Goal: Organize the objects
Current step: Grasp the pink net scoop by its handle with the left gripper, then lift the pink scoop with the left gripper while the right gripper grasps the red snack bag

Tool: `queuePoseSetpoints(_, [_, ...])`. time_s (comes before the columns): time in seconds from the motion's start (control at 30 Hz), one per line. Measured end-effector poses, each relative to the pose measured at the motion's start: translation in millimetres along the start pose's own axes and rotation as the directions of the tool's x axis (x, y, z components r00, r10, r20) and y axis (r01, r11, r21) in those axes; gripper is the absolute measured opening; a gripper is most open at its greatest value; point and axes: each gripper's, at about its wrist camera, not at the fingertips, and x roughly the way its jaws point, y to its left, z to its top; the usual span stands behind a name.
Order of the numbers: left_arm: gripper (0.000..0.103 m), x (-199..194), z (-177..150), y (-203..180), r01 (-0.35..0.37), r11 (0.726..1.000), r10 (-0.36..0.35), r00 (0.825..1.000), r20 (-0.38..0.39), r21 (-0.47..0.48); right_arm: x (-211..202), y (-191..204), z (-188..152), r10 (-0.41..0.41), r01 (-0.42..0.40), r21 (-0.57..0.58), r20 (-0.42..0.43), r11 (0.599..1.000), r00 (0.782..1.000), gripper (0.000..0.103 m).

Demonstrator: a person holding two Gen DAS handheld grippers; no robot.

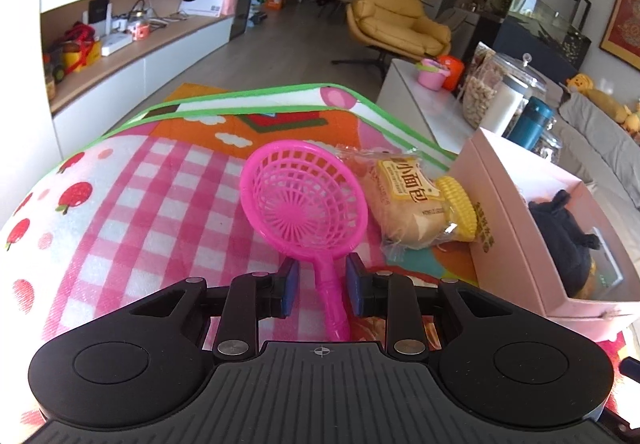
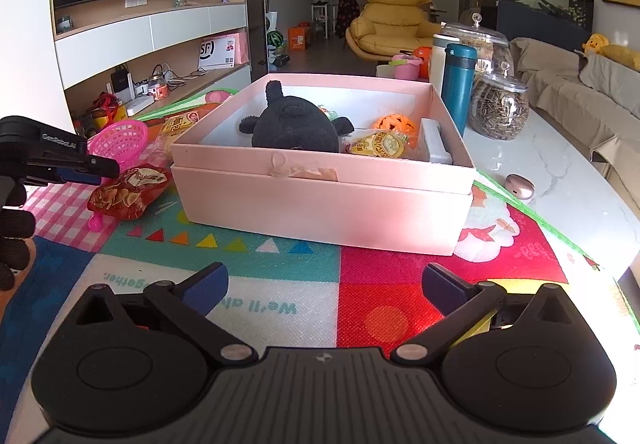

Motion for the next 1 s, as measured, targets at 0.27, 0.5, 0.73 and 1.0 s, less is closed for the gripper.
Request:
queuePoseSetpoints(0.27, [0.016, 14.8, 2.9, -6.4, -0.038, 0.995, 0.036, 0.999, 0.026, 0.093, 6.3, 0.1, 0.1, -0.008, 0.008, 0.002, -0.038, 1.000, 0.999, 0.103])
queuePoseSetpoints(0.5, [0.016, -23.0, -18.9, 8.2, 0.060, 0.989, -0.056, 0.998, -0.033, 0.135, 16.8, 3.5, 1.7, -0.058, 0.057, -0.010, -0.098, 0.998, 0.994, 0.103])
queuePoseSetpoints(0.73, [0.016, -89.0, -62.1, 40.2, 0.097, 0.976, -0.091, 0.995, -0.042, 0.196, 13.5, 16.2, 2.9, -0.079, 0.078, -0.019, -0.115, 0.997, 0.990, 0.103])
queuePoseSetpoints(1.0, [0.016, -126.5, -79.7, 87.6, 0.088, 0.990, -0.089, 0.996, 0.000, 0.113, 5.1, 85.6, 20.7, -0.024, 0.014, -0.133, -0.075, 0.991, 0.997, 0.103])
